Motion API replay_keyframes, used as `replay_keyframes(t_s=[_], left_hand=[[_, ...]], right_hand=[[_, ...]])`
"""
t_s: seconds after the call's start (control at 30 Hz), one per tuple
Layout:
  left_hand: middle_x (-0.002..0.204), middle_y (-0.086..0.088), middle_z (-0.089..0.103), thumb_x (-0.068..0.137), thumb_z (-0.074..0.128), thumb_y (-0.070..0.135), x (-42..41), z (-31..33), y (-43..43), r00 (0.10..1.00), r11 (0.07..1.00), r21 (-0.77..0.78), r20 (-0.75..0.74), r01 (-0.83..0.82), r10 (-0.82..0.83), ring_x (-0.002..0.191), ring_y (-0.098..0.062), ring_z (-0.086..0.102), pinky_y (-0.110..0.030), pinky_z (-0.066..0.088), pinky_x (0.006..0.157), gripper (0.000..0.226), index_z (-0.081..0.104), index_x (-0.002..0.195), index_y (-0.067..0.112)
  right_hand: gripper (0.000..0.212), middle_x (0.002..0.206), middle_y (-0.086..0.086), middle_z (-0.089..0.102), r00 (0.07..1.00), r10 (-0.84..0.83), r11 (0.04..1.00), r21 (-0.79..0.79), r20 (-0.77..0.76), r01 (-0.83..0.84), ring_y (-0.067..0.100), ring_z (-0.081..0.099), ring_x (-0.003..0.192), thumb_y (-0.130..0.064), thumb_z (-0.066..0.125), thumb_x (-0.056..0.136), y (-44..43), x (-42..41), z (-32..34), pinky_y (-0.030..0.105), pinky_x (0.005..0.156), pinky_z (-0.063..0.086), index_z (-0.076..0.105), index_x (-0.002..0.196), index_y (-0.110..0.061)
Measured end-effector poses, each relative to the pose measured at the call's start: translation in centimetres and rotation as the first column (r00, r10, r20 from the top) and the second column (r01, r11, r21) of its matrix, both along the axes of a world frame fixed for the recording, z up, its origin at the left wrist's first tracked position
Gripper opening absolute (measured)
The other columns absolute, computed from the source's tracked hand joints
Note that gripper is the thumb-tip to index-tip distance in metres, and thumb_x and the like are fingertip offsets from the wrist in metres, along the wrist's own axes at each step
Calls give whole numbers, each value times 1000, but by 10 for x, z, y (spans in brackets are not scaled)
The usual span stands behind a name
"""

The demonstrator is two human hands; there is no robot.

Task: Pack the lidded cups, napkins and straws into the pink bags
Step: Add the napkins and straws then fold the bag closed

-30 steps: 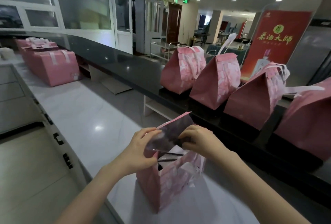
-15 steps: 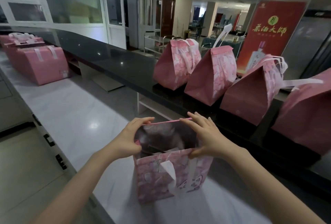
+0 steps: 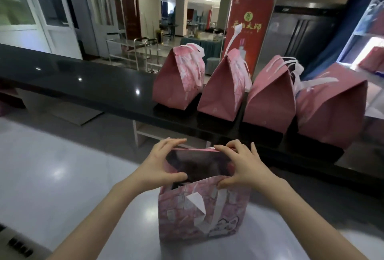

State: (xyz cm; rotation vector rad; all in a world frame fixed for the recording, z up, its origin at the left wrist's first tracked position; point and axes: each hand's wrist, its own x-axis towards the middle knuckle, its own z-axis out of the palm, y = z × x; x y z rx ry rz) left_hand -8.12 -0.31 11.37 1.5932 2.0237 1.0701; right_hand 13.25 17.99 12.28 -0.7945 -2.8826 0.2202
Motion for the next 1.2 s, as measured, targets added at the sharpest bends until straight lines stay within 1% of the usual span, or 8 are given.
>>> replay_keyframes(t_s=[0.07, 0.17, 0.3, 0.5, 0.7, 0.87, 1.03, 1.2], left_hand=[[144, 22, 25, 57, 83, 51, -6, 1, -5, 997, 996, -59, 16, 74, -73, 136, -7, 29, -35, 36, 110, 97, 28, 137, 60], [135, 31, 26, 52, 87, 48, -12, -2, -12, 985, 976, -137, 6, 172, -172, 128, 0, 34, -28, 41, 102, 108, 22, 136, 66], [125, 39, 32, 59, 81, 33, -13, -2, -15, 982, 973, -130, 21, 190, -189, 124, 5, 37, -22, 52, 89, 102, 22, 135, 67], [104, 23, 61, 76, 72, 14, -2, -11, -14, 996, 998, 47, -85, 45, -41, 104, 3, 57, -22, 53, 83, 67, 49, 128, 50], [95, 16, 63, 81, 63, -3, 16, -26, -13, 954, 984, 169, -278, -64, 110, 87, -4, 60, -30, 53, 75, 34, 61, 101, 24], [91, 6, 61, 81, 61, -8, 22, -31, -7, 915, 973, 217, -370, -83, 160, 81, -15, 60, -23, 47, 64, 26, 61, 93, 15], [92, 6, 60, 83, 58, -6, 22, -32, -6, 910, 976, 204, -386, -75, 151, 80, -15, 58, -28, 49, 65, 23, 62, 93, 14], [93, 9, 60, 87, 62, 0, 17, -32, -7, 914, 984, 166, -388, -63, 124, 80, -10, 57, -13, 43, 68, 18, 63, 96, 16]], right_hand=[[104, 119, -14, 27, 999, -42, 999, 1, -20, 42, 12, 35, 120, -75, 69, 52, -5, 3, 0, 55, 115, -2, 26, 142, -46], [97, 116, -12, 31, 997, -57, 998, 27, -44, 58, 9, 35, 109, -77, 67, 54, -11, 5, -1, 45, 115, 16, 35, 139, -43], [86, 116, -11, 43, 998, -25, 998, 58, -53, 28, 10, 40, 106, -71, 69, 62, -14, 7, -2, 29, 94, 35, 42, 136, -38], [62, 113, -11, 50, 997, 25, 999, 39, -77, -22, 10, 43, 103, -53, 73, 72, -13, 11, -4, 29, 93, 36, 53, 128, -34], [39, 100, -11, 60, 979, 45, 997, 73, -199, -32, 10, 53, 90, -34, 75, 79, -16, 23, -12, 27, 79, 42, 61, 114, -25], [25, 74, -7, 56, 958, 32, 989, 146, -286, 10, 12, 42, 64, -14, 78, 73, -21, 31, -21, 23, 61, 30, 56, 84, -16], [19, 77, -8, 56, 958, 49, 992, 125, -281, -15, 11, 43, 67, -11, 75, 76, -19, 37, -24, 21, 62, 31, 58, 85, -16], [15, 93, -6, 64, 958, 91, 993, 98, -273, -67, 13, 55, 82, -15, 72, 82, -18, 39, -23, 23, 71, 44, 64, 95, -15]])
